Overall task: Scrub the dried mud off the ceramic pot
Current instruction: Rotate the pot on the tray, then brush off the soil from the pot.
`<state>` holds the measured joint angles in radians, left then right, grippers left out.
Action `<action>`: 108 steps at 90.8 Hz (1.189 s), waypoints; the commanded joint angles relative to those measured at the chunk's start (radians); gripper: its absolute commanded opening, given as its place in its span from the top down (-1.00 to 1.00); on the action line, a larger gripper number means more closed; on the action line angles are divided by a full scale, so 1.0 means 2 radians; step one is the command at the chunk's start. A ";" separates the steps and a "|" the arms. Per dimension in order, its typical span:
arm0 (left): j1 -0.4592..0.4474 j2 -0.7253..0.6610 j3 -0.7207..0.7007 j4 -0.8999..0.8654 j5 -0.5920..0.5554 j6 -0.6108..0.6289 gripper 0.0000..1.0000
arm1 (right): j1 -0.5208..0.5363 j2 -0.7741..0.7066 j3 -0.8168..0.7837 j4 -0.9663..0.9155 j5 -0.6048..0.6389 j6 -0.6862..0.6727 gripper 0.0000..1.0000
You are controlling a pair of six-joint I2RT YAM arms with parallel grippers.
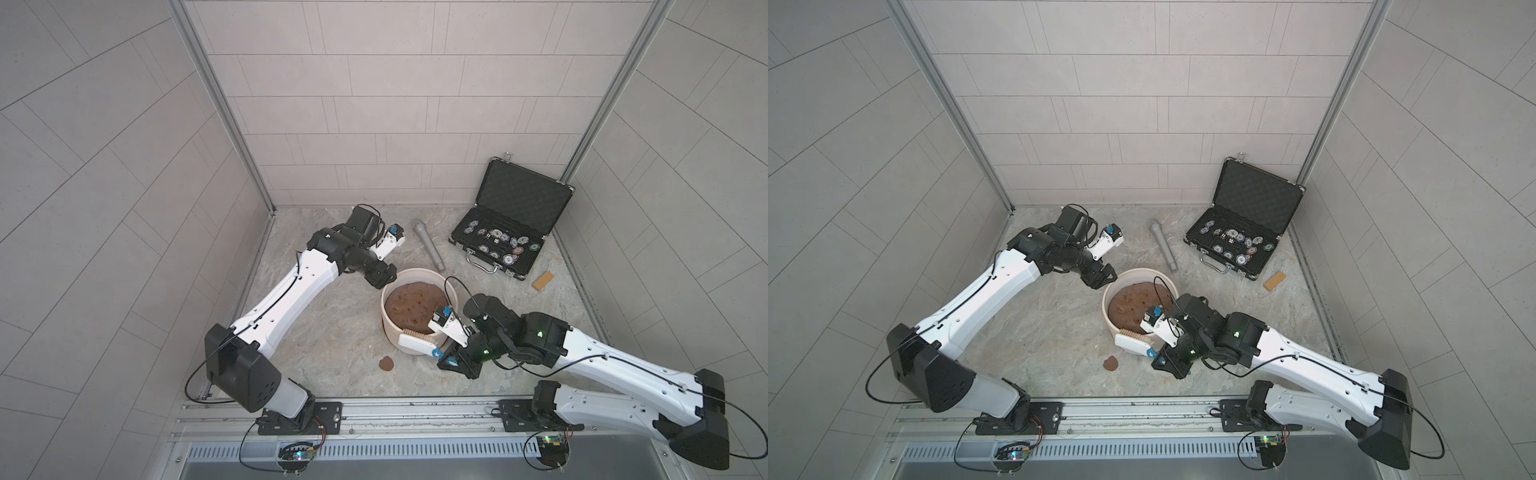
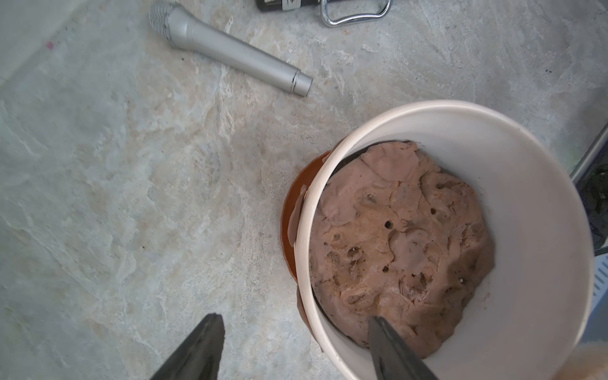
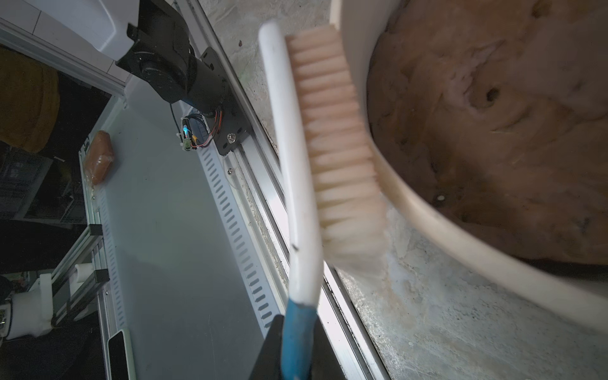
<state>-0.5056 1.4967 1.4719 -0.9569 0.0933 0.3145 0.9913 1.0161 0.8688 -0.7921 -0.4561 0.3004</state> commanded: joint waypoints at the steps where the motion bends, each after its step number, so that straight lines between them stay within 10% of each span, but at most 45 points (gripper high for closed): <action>1: 0.002 -0.014 -0.014 0.011 0.005 -0.035 -0.42 | -0.009 0.022 -0.002 -0.005 -0.010 -0.016 1.00; 46: 0.003 -0.023 -0.029 0.019 -0.003 -0.038 -0.42 | -0.005 0.055 -0.080 0.038 0.022 0.076 1.00; 74: 0.003 -0.024 -0.028 0.018 0.002 -0.037 -0.42 | 0.136 -0.015 -0.092 0.042 0.000 0.169 1.00; 108: 0.000 -0.013 -0.031 0.027 0.004 -0.063 -0.21 | 0.057 -0.104 0.006 0.039 0.070 0.122 1.00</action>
<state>-0.5041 1.4734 1.3952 -0.9066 0.1005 0.2016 1.1606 0.8188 0.8337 -0.7258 -0.3882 0.5766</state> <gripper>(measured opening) 0.634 0.158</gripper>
